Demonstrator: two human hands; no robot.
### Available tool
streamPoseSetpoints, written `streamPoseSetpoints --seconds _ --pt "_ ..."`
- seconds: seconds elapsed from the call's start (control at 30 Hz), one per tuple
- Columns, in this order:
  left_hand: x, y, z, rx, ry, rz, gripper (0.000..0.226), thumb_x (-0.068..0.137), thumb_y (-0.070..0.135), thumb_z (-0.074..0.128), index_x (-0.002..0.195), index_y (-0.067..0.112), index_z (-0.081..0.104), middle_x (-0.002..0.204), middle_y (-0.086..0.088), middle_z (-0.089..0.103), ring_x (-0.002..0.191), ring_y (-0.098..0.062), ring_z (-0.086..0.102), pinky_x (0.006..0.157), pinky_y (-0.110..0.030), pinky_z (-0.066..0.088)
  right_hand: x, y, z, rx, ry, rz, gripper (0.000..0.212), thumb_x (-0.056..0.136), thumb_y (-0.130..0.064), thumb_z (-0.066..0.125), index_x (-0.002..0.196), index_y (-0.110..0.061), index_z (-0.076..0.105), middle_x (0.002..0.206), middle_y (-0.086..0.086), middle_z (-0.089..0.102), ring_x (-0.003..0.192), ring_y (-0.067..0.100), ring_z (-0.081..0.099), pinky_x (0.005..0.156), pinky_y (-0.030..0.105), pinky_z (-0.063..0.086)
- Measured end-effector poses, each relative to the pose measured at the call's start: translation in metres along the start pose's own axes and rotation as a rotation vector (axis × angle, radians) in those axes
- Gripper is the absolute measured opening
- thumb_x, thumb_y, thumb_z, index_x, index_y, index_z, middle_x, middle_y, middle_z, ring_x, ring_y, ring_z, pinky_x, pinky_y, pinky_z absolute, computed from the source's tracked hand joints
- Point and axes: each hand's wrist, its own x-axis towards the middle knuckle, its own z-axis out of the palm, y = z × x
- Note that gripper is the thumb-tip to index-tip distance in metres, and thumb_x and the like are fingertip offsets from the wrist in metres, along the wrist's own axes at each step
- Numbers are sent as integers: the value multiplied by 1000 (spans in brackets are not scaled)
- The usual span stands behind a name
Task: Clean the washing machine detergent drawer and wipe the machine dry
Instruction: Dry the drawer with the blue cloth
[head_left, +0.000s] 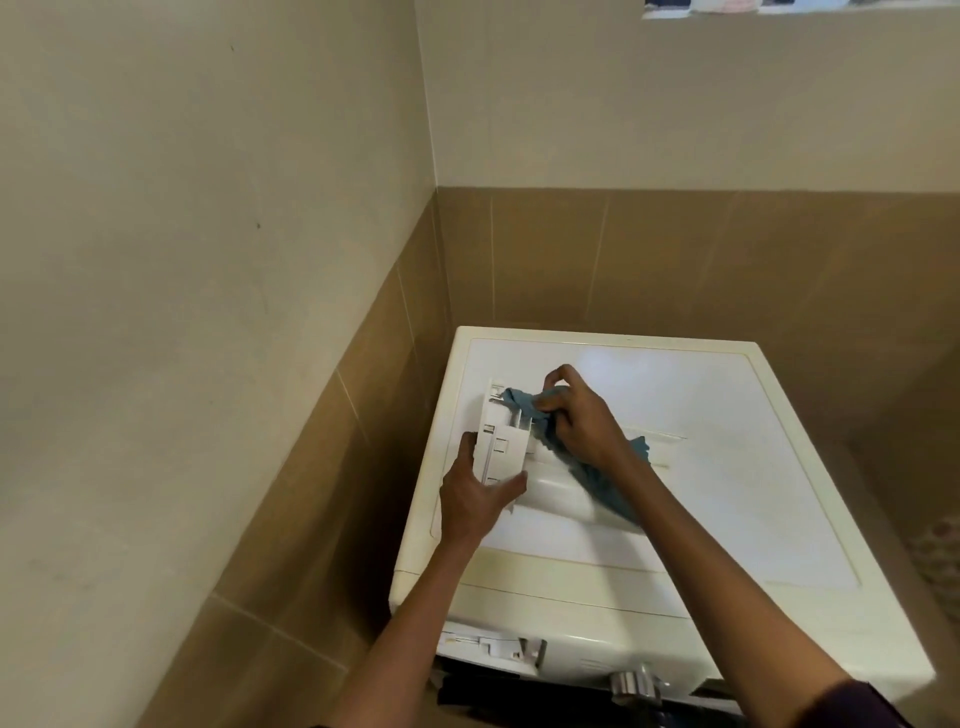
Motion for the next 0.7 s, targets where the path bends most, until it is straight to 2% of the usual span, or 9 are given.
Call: streamPoseSetpoints --seconds 0.07,0.13,0.2,0.27,0.3,0.4,0.5,0.6,0.7 --pt "-3 -2 -1 -13 -15 -1 89 68 37 80 141 14 34 133 -8 54 121 -27 54 96 -42 50 -12 -9 -5 21 0 -80 27 86 -6 43 96 1 67 91 -5 51 65 7 48 55 13 37" --pt "-6 -1 -2 -1 -17 14 91 70 34 80 143 12 31 137 -9 51 125 -28 50 101 -36 46 -23 -14 -4 -67 5 -184 39 82 -23 40 93 -5 72 106 0 51 76 7 45 54 3 30" --pt "-9 -1 -3 8 4 45 88 69 30 81 141 9 34 132 -8 55 119 -24 54 95 -27 44 -28 -12 -3 -69 -11 -182 42 83 -26 36 95 -9 72 113 4 52 81 13 50 58 9 32" --pt "-17 -1 -4 -12 22 55 83 68 26 82 137 9 39 121 -1 58 108 -16 56 86 -19 43 -25 -6 -1 12 12 -86 31 88 -6 39 99 -6 68 112 8 52 84 24 56 64 22 40" --pt "-22 -4 -4 -27 24 51 82 67 27 83 136 12 40 117 3 57 106 -14 56 85 -18 44 -23 -2 -1 34 29 -32 29 89 0 41 100 -4 67 112 10 51 87 27 57 68 23 39" --pt "-30 -12 -2 -40 35 70 76 65 33 83 129 23 42 106 11 57 101 -17 63 76 -14 51 -13 -1 -4 -18 -1 37 29 90 0 45 103 -8 69 110 6 50 83 21 53 68 24 36" --pt "-30 -8 -6 -29 28 79 82 66 33 82 135 16 39 110 10 52 103 -14 59 83 -28 53 -9 -3 1 -66 3 106 24 92 -8 46 105 -12 66 103 0 47 81 18 51 67 29 42" --pt "-32 -6 -9 -15 27 90 84 66 31 83 136 16 39 114 5 55 108 -22 60 87 -36 53 -17 7 5 30 175 334 13 93 -19 50 101 -9 52 83 -2 50 73 18 56 57 24 41" --pt "-33 -5 -10 5 42 71 85 66 32 83 137 14 39 122 -6 59 111 -27 60 93 -41 50 -29 17 0 -24 112 246 22 92 -16 53 110 -7 63 89 -5 45 84 16 54 62 22 43"
